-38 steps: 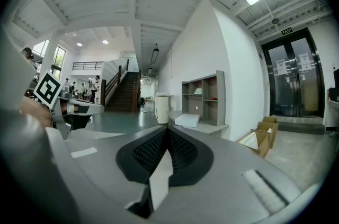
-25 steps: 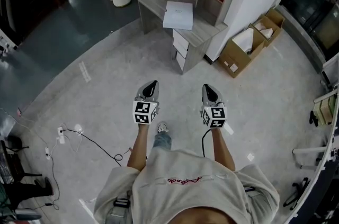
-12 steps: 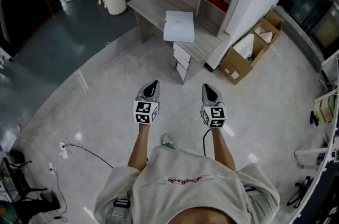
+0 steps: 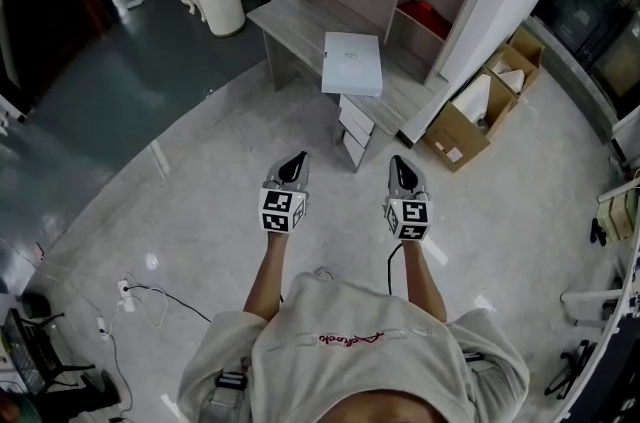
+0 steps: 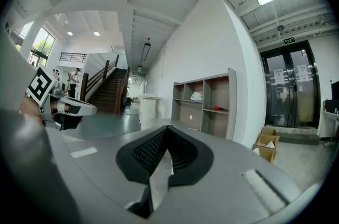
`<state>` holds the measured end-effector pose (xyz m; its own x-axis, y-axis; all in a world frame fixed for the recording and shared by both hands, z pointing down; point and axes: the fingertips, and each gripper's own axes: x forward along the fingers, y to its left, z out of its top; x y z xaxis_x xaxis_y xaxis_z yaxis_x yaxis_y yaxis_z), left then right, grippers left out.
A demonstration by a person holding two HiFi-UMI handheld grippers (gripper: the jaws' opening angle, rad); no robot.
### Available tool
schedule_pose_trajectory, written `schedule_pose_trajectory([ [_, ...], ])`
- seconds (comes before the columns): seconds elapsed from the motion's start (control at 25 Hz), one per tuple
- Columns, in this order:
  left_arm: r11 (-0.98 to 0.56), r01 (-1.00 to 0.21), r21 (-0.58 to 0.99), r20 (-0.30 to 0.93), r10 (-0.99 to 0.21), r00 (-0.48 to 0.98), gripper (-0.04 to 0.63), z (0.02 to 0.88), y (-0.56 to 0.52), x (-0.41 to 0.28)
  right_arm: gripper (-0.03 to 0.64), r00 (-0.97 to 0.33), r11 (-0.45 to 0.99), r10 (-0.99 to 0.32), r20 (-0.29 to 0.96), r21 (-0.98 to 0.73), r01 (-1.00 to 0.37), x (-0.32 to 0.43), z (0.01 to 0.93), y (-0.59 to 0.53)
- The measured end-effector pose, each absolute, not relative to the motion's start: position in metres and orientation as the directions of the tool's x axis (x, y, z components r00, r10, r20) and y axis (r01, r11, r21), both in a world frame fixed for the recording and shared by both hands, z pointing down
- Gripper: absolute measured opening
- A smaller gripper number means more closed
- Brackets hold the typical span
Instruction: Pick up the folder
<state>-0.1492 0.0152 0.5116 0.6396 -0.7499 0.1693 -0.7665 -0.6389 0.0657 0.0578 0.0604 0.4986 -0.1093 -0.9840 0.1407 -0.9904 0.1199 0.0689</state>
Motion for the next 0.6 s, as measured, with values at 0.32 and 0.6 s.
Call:
schedule_pose_trajectory([
  [0.32,-0.649,-0.758,0.067,0.176,-0.740,0.649,0.000,0.519,-0.009,-0.154,0.006,-0.117,0.127,-0.983,0.145,0.060,-0.990,0.050,0.505,0.038],
  [0.6,-0.668,-0.740,0.073,0.192,-0.719,0.668,0.000,0.528,-0.010,-0.141,0.006,-0.117,0.125,-0.980,0.162,0.040,-0.991,0.056,0.516,0.042],
])
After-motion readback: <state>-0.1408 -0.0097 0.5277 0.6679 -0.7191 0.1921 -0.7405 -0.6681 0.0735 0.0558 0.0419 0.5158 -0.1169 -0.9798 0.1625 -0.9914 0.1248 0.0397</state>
